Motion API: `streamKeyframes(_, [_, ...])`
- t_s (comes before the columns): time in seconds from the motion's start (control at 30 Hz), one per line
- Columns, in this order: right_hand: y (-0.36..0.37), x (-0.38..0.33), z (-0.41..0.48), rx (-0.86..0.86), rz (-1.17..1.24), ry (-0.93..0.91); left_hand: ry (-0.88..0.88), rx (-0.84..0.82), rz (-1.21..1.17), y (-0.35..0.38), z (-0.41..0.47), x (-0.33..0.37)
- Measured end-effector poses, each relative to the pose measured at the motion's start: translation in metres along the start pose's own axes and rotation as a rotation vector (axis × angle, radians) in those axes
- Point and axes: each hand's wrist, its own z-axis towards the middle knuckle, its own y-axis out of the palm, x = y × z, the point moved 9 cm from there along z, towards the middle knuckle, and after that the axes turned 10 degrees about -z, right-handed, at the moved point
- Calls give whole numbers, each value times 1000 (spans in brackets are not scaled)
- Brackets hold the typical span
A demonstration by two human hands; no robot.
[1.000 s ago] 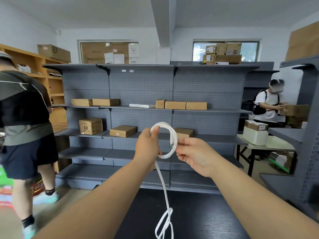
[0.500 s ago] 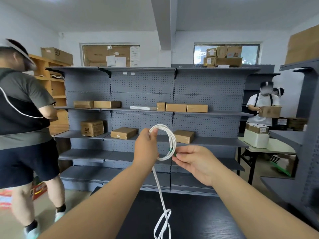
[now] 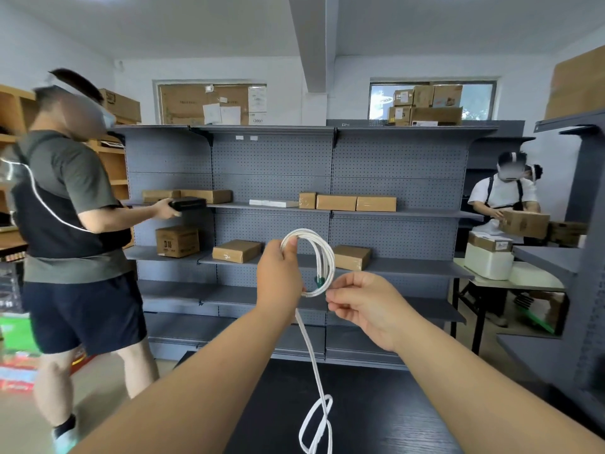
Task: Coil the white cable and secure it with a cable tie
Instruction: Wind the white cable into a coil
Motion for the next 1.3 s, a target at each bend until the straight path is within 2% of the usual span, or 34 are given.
streamKeyframes(0.13, [-8, -8, -5, -48, -8, 13, 54, -24, 50, -5, 0, 6])
streamKeyframes(0.2, [-19, -18, -4, 28, -121, -18, 77, -51, 92, -5, 0, 8])
streamKeyframes(0.33, [-24, -48, -4, 170, -523, -161, 153, -140, 212, 2, -4, 11])
streamKeyframes(0.47, [6, -68, -12, 88, -813, -309, 236, -245, 300, 11, -12, 16])
streamKeyframes(0.6, [20, -62, 1, 87, -1166, -332, 246, -312, 352, 11, -8, 14])
streamKeyframes(0.67, [20, -61, 5, 155, -1178, -333, 262, -333, 384, 11, -4, 15])
streamKeyframes(0.87, [24, -64, 9, 386, -1016, -336, 291, -309, 341, 3, 8, 14])
streamKeyframes(0.93, [22, -61, 10, 448, -933, -307, 266, -262, 261, -3, 12, 10])
streamKeyframes(1.07, [6, -52, 13, 595, -695, -225, 77, -226, -32, -7, 15, -11])
streamKeyframes(1.13, [3, -50, 11, 654, -654, -215, 67, -223, -75, -6, 13, -14])
streamKeyframes(1.2, [5, -48, 12, 642, -692, -207, 131, -224, 38, -5, 13, -11])
streamKeyframes(1.3, [12, -53, 15, 554, -873, -195, 289, -244, 311, -6, 14, 2])
